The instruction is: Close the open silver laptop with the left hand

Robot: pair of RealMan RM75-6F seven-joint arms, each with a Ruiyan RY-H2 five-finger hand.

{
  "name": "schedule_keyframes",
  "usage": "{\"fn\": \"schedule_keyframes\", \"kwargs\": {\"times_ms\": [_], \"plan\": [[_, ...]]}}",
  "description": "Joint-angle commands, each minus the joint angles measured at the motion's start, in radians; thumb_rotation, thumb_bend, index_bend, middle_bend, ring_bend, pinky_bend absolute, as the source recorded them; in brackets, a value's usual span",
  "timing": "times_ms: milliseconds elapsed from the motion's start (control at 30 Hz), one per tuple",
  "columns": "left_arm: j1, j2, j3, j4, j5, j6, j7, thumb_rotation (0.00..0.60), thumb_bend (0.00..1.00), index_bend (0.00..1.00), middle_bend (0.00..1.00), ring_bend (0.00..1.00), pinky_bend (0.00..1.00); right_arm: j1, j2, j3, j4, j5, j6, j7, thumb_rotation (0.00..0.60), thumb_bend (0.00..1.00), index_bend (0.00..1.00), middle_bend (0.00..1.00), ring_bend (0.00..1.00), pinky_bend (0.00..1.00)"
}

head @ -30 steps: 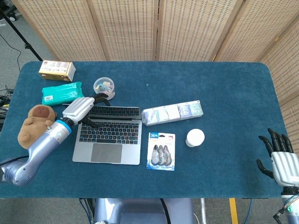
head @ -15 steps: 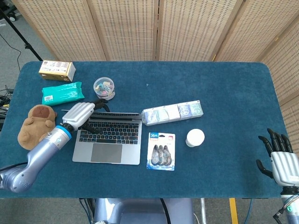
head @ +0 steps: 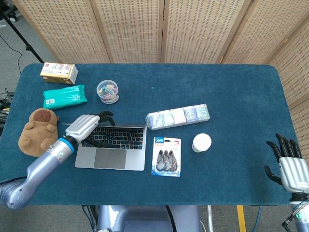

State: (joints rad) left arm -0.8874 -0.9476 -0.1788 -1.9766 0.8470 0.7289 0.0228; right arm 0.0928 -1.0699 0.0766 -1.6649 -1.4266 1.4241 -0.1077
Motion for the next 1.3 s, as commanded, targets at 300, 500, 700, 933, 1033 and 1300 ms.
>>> {"fn": "schedule_keyframes", "kwargs": {"times_ms": [300, 500, 700, 933, 1033, 1300], "plan": [[0.015, -0.009, 0.025, -0.026, 0.006, -0.009, -0.006, 0.6, 0.2, 0.36, 0.2, 0.26, 0.24, -0.002, 0.011, 0.01, -0.01, 0.041, -0.011, -0.013, 0.6, 0.38, 0.16, 0.0, 0.0, 0.0], [0.026, -0.021, 0.033, -0.029, 0.019, -0.003, -0.012, 0.6, 0.2, 0.36, 0.2, 0.26, 0.24, -0.003, 0.025, 0.017, -0.02, 0.085, -0.027, -0.027, 0.6, 0.37, 0.17, 0.0, 0.0, 0.0], [0.038, -0.04, 0.046, -0.027, 0.03, -0.006, -0.022, 0.6, 0.2, 0.36, 0.2, 0.26, 0.24, -0.011, 0.042, 0.048, -0.028, 0.159, -0.018, -0.038, 0.6, 0.37, 0.17, 0.0, 0.0, 0.0], [0.06, -0.052, 0.055, -0.06, 0.07, 0.004, -0.034, 0.6, 0.2, 0.36, 0.2, 0.26, 0.24, -0.025, 0.065, 0.101, -0.036, 0.288, -0.001, -0.055, 0.6, 0.37, 0.17, 0.0, 0.0, 0.0], [0.064, -0.058, 0.06, -0.064, 0.078, 0.006, -0.031, 0.6, 0.2, 0.36, 0.2, 0.26, 0.24, -0.032, 0.071, 0.113, -0.043, 0.304, 0.015, -0.046, 0.6, 0.38, 0.17, 0.0, 0.0, 0.0], [0.068, -0.088, 0.091, -0.061, 0.076, 0.005, -0.006, 0.6, 0.2, 0.36, 0.2, 0.26, 0.24, -0.045, 0.082, 0.131, -0.05, 0.315, 0.041, -0.019, 0.6, 0.37, 0.17, 0.0, 0.0, 0.0]]}}
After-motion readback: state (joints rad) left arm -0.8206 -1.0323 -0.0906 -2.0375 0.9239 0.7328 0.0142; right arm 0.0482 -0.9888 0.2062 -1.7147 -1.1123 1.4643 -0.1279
